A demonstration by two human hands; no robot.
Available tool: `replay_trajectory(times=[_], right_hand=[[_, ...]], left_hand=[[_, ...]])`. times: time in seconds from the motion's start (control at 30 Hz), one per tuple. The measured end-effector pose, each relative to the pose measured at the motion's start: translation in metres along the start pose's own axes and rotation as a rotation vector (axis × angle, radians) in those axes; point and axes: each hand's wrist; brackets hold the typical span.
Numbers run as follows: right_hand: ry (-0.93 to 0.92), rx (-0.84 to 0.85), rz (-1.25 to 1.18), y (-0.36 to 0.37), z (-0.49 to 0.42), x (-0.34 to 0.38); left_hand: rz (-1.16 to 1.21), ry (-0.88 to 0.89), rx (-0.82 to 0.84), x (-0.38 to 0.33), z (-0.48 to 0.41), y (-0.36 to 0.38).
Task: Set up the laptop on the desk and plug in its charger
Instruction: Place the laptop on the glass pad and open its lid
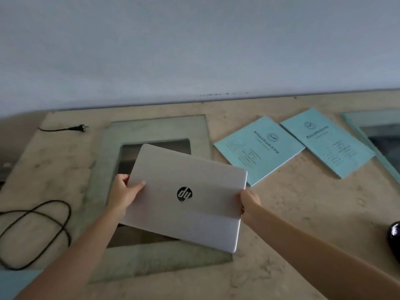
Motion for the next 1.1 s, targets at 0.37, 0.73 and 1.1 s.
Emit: replay_trajectory(times=[0.37, 0.73, 1.1], right_hand=[[-0.082, 0.095, 0.098, 0.104, -0.005, -0.008], [-0.145, -0.044, 0.1, 0.123, -0.017, -0.014], [-0.151, -0.073, 0.154, 0.13, -0.001, -0.008]], left_hand=[[0.092, -0.136, 0.053, 0.056, -0.047, -0.066], [0.081, -0.146, 0.175, 0.082, -0.068, -0.073], [0.152, -0.104, 0.201, 0.079, -0.051, -0.074]])
Point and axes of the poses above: each hand's wrist, its own z-axis away from the middle knuckle, its own y-axis out of the palm, x = y × z, and after that the axes turned 1 degree about -z, right-handed
